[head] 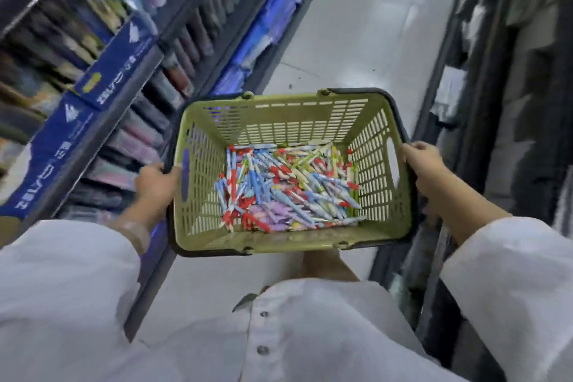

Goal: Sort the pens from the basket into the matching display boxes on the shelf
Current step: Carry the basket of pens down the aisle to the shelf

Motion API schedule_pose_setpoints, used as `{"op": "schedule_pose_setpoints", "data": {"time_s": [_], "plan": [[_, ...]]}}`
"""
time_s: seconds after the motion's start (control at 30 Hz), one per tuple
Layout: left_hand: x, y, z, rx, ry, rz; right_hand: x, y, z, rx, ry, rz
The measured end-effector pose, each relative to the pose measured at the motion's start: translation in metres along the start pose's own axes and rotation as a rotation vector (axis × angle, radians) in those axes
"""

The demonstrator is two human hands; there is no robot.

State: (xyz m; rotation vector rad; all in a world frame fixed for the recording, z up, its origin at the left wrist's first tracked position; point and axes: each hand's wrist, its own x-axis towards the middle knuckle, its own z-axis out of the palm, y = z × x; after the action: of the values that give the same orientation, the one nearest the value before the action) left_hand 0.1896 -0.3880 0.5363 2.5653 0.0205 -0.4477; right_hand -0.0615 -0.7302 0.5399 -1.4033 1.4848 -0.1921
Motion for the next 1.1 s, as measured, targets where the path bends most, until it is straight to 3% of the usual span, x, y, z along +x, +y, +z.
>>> {"op": "schedule_pose_setpoints", "data": {"time_s": [0.43, 0.7, 1.1], "plan": [[0.179, 0.351, 0.116, -0.01, -0.077, 0.214, 0.252, -0.165, -0.101, 0.256, 0.116, 0.104], [0.297, 0.547, 0.208, 0.165, -0.106, 0.443, 0.426, -0.26, -0.137, 0.298, 0.212, 0.148], [0.477, 0.871, 0.348, 0.186, -0.256, 0.517, 0.7, -0.436, -0.2, 0.362, 0.339, 0.287]]}}
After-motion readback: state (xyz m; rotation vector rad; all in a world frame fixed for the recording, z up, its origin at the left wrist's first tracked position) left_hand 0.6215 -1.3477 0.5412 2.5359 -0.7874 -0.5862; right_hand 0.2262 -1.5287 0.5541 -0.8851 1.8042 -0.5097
